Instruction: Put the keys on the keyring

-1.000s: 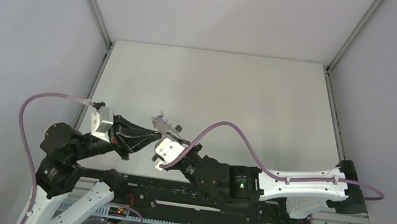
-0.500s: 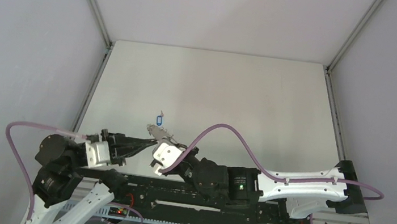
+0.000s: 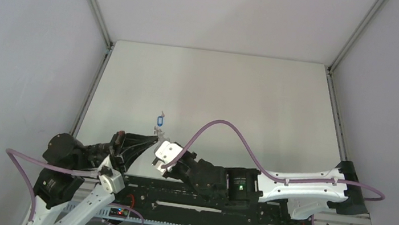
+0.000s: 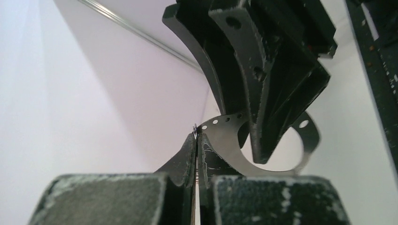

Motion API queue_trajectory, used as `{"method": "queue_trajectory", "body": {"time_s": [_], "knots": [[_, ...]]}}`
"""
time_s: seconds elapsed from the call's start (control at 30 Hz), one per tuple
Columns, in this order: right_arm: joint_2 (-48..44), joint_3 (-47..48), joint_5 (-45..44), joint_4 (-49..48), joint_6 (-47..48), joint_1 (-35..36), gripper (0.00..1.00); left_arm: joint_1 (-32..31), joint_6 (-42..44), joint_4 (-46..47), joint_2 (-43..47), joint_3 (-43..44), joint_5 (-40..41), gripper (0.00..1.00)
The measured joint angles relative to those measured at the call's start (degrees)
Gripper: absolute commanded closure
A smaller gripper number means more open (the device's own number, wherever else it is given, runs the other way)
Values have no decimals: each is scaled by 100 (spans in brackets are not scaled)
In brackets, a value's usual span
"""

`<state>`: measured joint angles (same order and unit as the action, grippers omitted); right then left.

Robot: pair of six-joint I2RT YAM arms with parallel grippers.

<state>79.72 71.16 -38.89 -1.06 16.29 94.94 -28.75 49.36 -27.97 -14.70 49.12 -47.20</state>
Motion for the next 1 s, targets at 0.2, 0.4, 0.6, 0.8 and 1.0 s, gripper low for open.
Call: {"method": "queue_trajectory", "body": {"time_s": [0.2, 0.4, 0.6, 0.8, 1.0], "knots": [[-155, 0, 573, 361, -378, -22, 60, 0, 483, -256, -4, -4, -7, 100], [-684, -46, 1888, 1060, -754, -470, 54, 2, 638, -949, -284, 273, -251, 100], [-1397, -50, 3679, 1088, -1453, -1213, 36, 2, 372, -1589, -645, 398, -461, 100], [-1233, 400, 4227, 1493, -2065, -1368, 28, 2, -170, -1539, -645, 380, -356, 100], [-671, 968, 4059, 2216, -2103, -1178, 29, 7, -439, -1322, -529, 310, -251, 100]]}}
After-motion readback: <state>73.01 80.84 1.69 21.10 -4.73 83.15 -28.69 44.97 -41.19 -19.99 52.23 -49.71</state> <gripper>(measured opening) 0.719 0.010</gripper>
